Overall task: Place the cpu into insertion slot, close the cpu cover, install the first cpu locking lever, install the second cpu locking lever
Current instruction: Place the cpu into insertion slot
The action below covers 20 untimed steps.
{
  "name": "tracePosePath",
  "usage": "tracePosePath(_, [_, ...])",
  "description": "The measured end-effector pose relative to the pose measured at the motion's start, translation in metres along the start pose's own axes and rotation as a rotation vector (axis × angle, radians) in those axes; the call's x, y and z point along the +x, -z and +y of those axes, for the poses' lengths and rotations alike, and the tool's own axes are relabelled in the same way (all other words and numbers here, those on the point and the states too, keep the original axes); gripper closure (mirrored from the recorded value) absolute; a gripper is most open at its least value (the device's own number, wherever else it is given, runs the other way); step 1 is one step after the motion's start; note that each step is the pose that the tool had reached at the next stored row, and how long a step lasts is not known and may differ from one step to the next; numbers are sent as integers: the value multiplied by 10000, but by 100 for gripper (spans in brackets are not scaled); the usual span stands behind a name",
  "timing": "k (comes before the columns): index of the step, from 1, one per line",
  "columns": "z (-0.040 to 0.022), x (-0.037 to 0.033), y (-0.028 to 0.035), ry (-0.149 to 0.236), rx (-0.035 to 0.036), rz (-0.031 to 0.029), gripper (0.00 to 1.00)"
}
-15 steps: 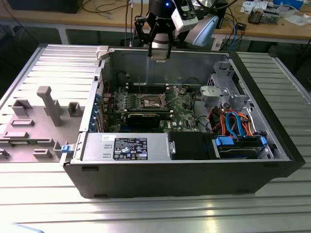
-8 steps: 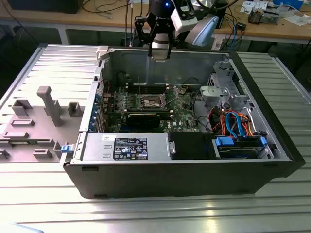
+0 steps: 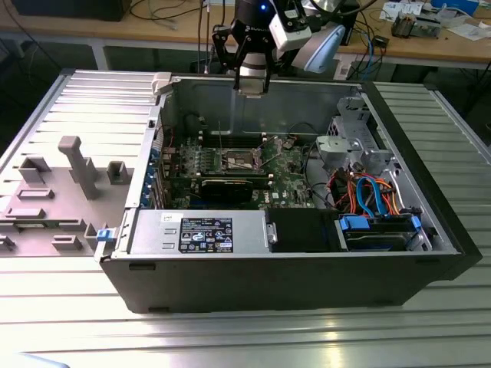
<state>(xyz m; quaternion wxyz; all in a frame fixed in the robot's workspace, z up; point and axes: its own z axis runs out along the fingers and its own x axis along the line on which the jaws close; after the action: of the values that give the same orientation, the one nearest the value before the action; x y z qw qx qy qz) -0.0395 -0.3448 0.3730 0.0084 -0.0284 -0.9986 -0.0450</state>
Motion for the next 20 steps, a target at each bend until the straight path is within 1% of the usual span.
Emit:
tracePosePath(4, [-1,4,0,-75,-1,-6,46])
tracePosePath(8, [-1,4,-2,-537,-10,-48,46])
tracePosePath(9, [-1,4,-2,-571,-11,-51,46])
tracePosePath(20, [-1,4,-3,-594,-12,-53,46])
